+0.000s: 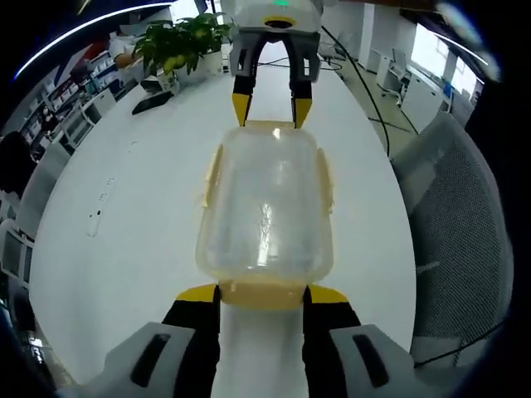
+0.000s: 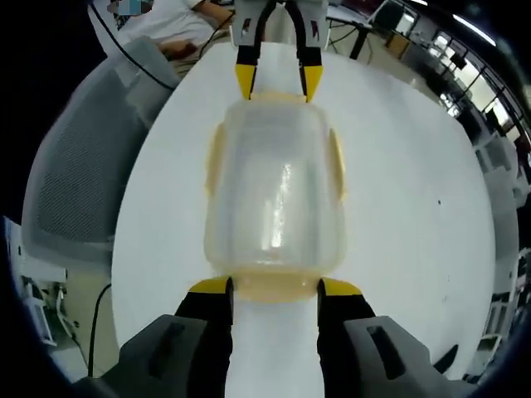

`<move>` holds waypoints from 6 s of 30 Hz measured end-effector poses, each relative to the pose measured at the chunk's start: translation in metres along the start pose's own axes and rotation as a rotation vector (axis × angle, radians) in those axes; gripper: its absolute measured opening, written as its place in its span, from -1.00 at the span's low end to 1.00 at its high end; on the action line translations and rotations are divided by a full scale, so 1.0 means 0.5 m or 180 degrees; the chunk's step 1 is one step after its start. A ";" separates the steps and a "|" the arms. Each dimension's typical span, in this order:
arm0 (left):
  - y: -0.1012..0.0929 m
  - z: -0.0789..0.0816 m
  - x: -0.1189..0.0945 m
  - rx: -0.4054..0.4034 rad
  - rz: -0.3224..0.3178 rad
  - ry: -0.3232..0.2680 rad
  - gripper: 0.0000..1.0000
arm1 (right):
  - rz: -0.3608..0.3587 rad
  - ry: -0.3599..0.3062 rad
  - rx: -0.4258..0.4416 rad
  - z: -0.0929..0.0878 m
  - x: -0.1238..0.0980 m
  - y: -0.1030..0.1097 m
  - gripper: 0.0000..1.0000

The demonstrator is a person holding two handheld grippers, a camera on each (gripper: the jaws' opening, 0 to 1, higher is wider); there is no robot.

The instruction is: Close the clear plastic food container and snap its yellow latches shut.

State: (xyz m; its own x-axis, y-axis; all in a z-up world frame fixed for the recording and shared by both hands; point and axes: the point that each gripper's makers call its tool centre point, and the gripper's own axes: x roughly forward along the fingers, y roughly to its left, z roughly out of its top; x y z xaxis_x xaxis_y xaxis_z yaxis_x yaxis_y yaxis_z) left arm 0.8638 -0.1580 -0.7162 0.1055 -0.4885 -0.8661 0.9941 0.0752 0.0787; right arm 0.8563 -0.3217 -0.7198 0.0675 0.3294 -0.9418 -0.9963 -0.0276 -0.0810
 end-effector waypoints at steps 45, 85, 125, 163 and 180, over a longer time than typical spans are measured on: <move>-0.002 0.006 0.013 -0.0006 -0.0038 0.0003 -0.23 | -0.0120 0.0090 0.0320 -0.043 -0.018 0.001 -0.23; 0.000 0.035 0.011 -0.1797 0.0463 -0.0488 -0.24 | -0.0716 -0.0813 0.2463 -0.009 -0.026 -0.003 -0.29; -0.016 0.073 0.070 -0.2800 0.0316 -0.0530 -0.17 | -0.0560 -0.0925 0.3518 0.022 0.011 -0.005 -0.18; -0.051 0.000 0.019 -0.2789 0.0317 -0.0478 -0.14 | -0.0683 -0.0952 0.3742 0.073 0.031 0.044 -0.16; -0.082 -0.034 -0.007 -0.2791 0.0311 -0.0414 -0.13 | -0.0711 -0.0958 0.3769 0.118 0.042 0.079 -0.15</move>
State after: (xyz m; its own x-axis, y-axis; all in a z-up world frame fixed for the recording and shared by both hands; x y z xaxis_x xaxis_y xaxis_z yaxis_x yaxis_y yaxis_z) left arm 0.8225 -0.1446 -0.7249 0.2439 -0.5359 -0.8083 0.6083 0.7337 -0.3029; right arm 0.8154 -0.2603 -0.7237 0.3828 0.4251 -0.8202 -0.4095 0.8739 0.2619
